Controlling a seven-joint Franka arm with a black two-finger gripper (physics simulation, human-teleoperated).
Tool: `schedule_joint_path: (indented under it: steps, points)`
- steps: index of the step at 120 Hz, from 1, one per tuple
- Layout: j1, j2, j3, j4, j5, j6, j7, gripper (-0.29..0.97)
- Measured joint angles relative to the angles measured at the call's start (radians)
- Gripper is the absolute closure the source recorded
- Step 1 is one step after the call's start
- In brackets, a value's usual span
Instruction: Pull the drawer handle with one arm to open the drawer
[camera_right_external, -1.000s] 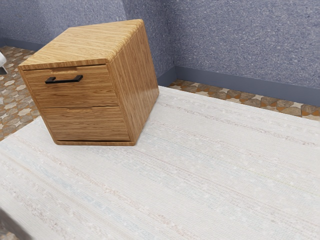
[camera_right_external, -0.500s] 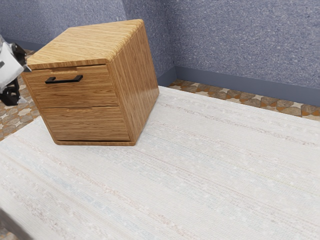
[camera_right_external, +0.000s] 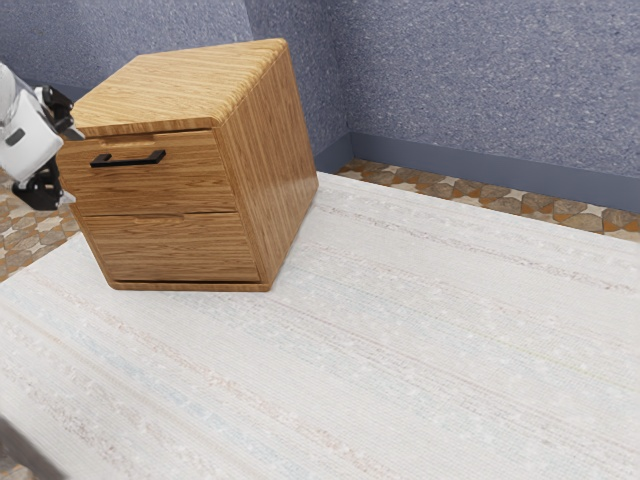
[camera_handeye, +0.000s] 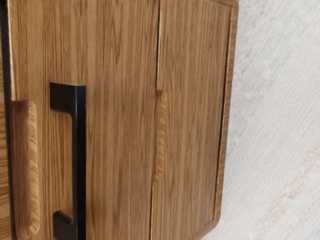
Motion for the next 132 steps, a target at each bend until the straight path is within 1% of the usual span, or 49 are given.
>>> schedule_joint_path:
  steps: [47,78,103,132]
  points:
    - [-0.001,0.061,0.014,0.000,-0.001,0.069,-0.002,0.00]
    - [0.028,0.078,0.023,0.002,-0.010,0.087,-0.003,0.00]
    - [0.032,0.136,0.023,0.020,-0.015,0.096,-0.003,0.00]
    - [0.053,0.151,0.025,0.023,-0.016,0.108,-0.004,0.00]
